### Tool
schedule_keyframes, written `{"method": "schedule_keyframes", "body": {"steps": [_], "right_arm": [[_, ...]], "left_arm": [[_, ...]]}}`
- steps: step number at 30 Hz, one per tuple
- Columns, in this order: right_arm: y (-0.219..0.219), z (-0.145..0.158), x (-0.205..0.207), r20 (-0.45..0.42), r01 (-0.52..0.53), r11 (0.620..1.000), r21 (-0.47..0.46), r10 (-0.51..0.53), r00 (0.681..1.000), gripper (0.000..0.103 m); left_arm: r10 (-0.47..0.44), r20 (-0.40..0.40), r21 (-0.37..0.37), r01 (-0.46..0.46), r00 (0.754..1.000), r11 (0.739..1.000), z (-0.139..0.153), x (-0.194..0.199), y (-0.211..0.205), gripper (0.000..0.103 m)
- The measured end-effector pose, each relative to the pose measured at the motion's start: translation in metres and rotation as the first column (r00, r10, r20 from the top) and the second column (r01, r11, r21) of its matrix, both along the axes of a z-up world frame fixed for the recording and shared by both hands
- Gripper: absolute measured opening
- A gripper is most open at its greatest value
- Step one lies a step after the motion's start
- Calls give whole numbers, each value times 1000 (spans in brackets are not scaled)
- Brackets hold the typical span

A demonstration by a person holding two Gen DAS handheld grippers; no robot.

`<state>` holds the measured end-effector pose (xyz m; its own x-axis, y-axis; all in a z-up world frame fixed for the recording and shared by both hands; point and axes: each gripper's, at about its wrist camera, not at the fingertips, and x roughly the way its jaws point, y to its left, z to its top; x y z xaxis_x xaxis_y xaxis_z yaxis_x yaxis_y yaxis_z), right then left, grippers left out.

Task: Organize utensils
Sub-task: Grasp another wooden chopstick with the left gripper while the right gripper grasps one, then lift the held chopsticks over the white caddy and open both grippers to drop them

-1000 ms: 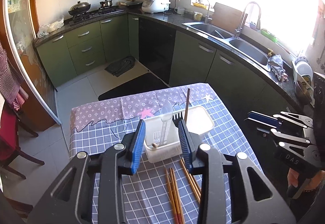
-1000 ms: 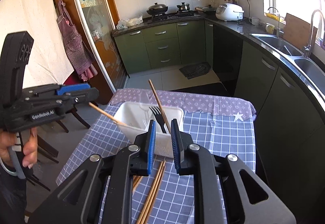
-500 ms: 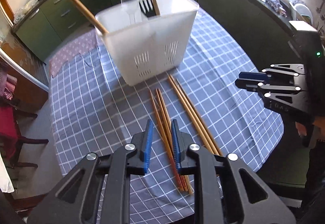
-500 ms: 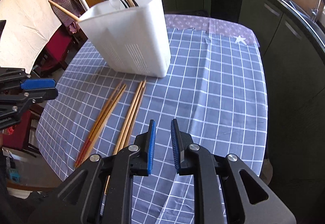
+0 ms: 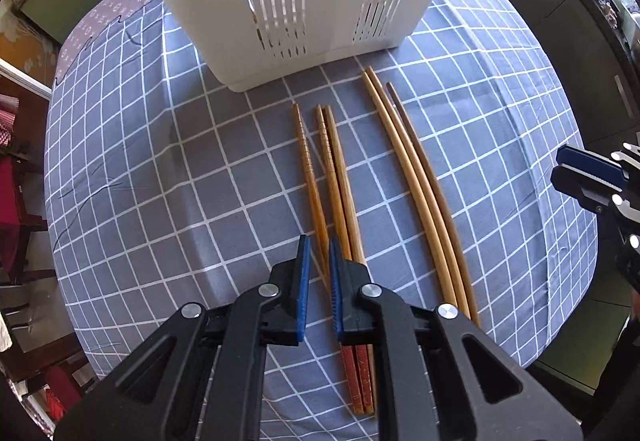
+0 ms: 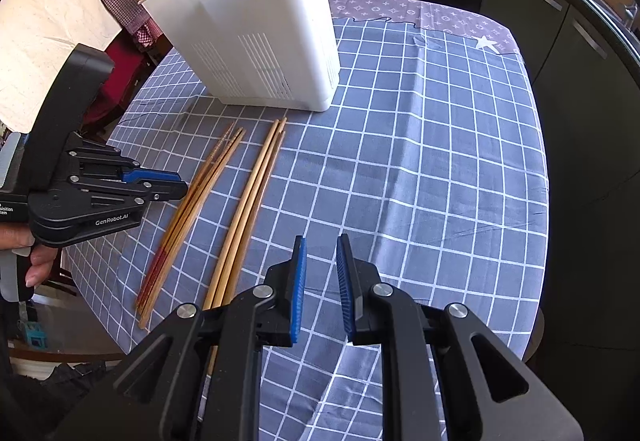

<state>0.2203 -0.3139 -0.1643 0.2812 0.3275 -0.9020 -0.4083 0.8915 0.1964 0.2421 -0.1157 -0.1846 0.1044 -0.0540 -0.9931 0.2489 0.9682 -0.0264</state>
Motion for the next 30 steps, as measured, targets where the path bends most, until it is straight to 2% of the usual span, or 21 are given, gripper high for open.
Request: {"method": "schedule_keyframes", "body": {"steps": [8,10,12,19,25,30], "right_arm": [[-5,-3,2,-12,3,1000,15,-2,1000,16],[-5,-3,2,-11,2,1000,15,-2,1000,22],[-6,-3,1,-12,0,1000,15,0,1000,23],[-6,-1,-3,-10,-4,1000,7,4,1000,23],[-7,-5,1,-39,5,1000,12,-5,999,23],[7,-13,7,-82,-11,1000,28,13,997,23]], "left_arm": [[14,-22,19,-14,1000,1000,-11,1,-7,9],[21,-27,21,-20,999,1000,-13,4,-7,9],[27,-29,22,-26,999,999,-15,8,-10,9],[21,-8,14,-20,1000,1000,-9,9,3,7],[10,124,-25,-7,992,1000,33,-4,16,7],[3,272,-52,12,962,999,74,-26,27,7]]}}
